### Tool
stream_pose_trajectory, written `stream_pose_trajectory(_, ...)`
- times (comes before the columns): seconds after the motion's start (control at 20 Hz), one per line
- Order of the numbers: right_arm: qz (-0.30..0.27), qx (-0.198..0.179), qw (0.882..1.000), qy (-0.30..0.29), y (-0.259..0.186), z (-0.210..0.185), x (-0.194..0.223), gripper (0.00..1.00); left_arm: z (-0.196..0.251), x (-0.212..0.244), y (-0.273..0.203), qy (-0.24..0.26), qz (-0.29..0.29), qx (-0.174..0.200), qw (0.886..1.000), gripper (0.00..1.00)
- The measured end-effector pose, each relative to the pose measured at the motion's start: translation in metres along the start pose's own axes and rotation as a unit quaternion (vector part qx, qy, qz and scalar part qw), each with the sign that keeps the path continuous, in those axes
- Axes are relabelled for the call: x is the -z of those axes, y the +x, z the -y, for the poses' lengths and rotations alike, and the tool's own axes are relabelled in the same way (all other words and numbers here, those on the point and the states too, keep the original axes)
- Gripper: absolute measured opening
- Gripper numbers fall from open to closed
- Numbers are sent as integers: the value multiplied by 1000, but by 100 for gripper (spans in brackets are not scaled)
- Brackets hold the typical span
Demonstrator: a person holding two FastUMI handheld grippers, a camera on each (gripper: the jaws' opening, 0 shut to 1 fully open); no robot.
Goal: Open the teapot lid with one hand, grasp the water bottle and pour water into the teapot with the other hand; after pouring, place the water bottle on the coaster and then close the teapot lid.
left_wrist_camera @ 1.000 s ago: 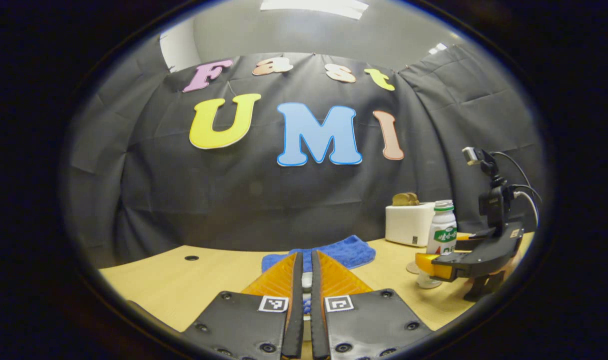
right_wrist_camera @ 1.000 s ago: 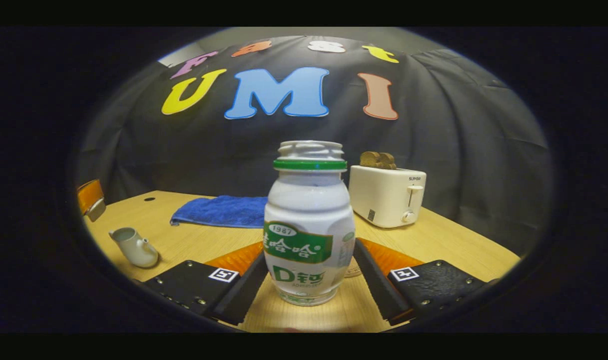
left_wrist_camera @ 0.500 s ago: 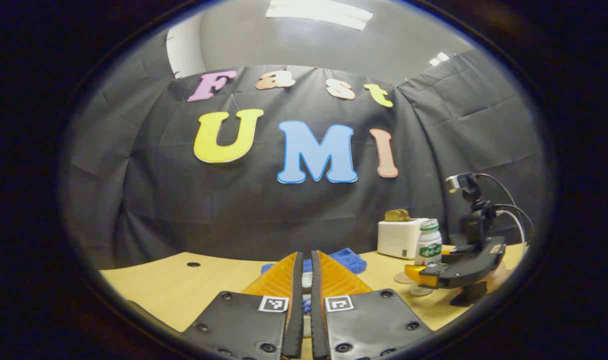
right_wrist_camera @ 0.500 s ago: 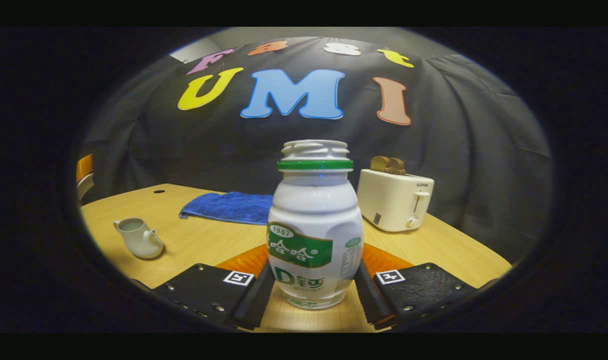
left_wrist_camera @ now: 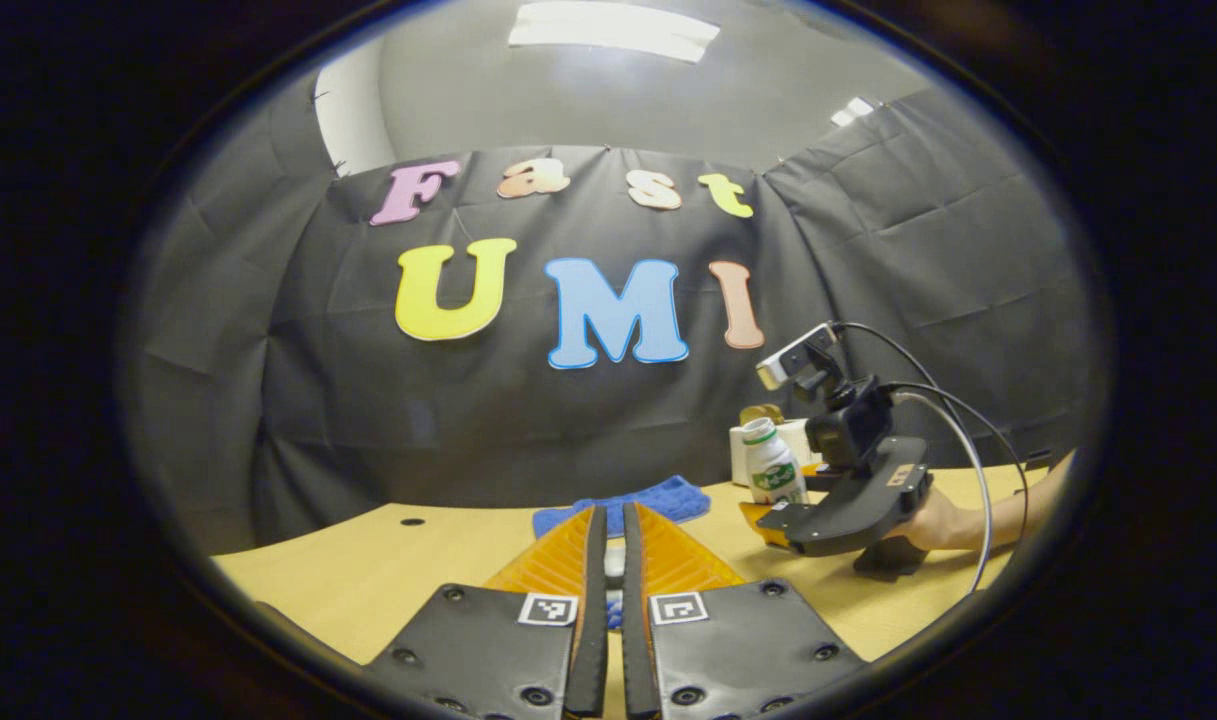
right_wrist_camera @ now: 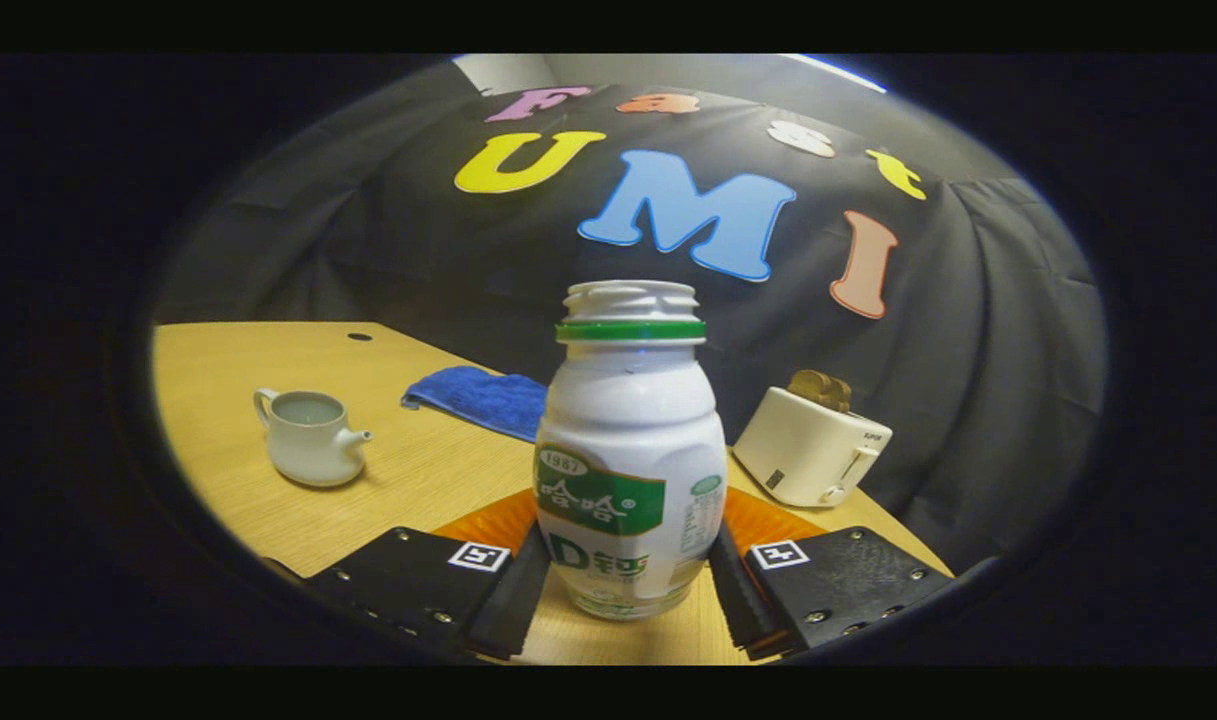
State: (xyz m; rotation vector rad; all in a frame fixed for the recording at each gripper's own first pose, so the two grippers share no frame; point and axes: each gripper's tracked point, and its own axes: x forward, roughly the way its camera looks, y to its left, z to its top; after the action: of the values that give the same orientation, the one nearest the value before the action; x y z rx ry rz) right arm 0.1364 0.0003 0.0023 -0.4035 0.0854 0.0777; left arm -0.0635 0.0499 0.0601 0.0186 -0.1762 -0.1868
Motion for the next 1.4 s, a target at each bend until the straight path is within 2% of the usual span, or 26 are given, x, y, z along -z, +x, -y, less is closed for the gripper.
stream_pose_trajectory(0.05,-2,0,1000,-16,2,-3,-2,73,-2,4,-4,-9,-5,0,1000,17)
stream_pose_trajectory(0.25,6,0,998,-66,6,-10,-15,73,-10,7,-26,-38,-10,-7,999,17)
stream_pose_trajectory(0.3,6,0,997,-82,8,-11,-16,73,-9,7,-30,-43,-10,-7,999,13)
stream_pose_trajectory(0.4,2,2,993,-119,13,-14,-18,73,-10,5,-34,-39,-8,-10,999,13)
stream_pose_trajectory(0.45,-2,1,990,-138,17,-16,-17,73,-13,5,-35,-33,-8,-12,999,17)
stream_pose_trajectory(0.6,-14,-11,985,-174,22,-25,-11,73,-11,5,-38,-20,-3,-13,1000,17)
stream_pose_trajectory(0.65,-18,-15,983,-184,23,-28,-10,73,-11,6,-38,-18,-3,-13,1000,13)
stream_pose_trajectory(0.7,-20,-18,980,-196,24,-33,-9,73,-12,8,-38,-17,-4,-14,1000,17)
stream_pose_trajectory(0.75,-23,-19,977,-213,25,-37,-9,73,-13,9,-38,-16,-5,-15,1000,13)
stream_pose_trajectory(0.85,-21,-21,970,-243,29,-44,-11,73,-16,12,-37,-17,-8,-17,1000,17)
stream_pose_trajectory(0.9,-20,-21,966,-256,30,-47,-11,73,-18,13,-36,-19,-8,-18,1000,13)
stream_pose_trajectory(0.95,-18,-20,964,-266,31,-50,-12,73,-19,13,-36,-20,-9,-19,1000,17)
stream_pose_trajectory(1.1,-19,-26,960,-279,33,-58,-8,73,-20,14,-37,-22,-9,-19,1000,17)
stream_pose_trajectory(1.25,-12,-18,950,-310,33,-60,-13,73,-20,15,-37,-16,-10,-19,1000,17)
stream_pose_trajectory(1.3,-9,-15,946,-324,34,-58,-15,73,-18,15,-37,-15,-11,-19,1000,13)
stream_pose_trajectory(1.4,-2,-10,939,-345,35,-62,-18,73,-17,20,-35,-18,-16,-14,1000,17)
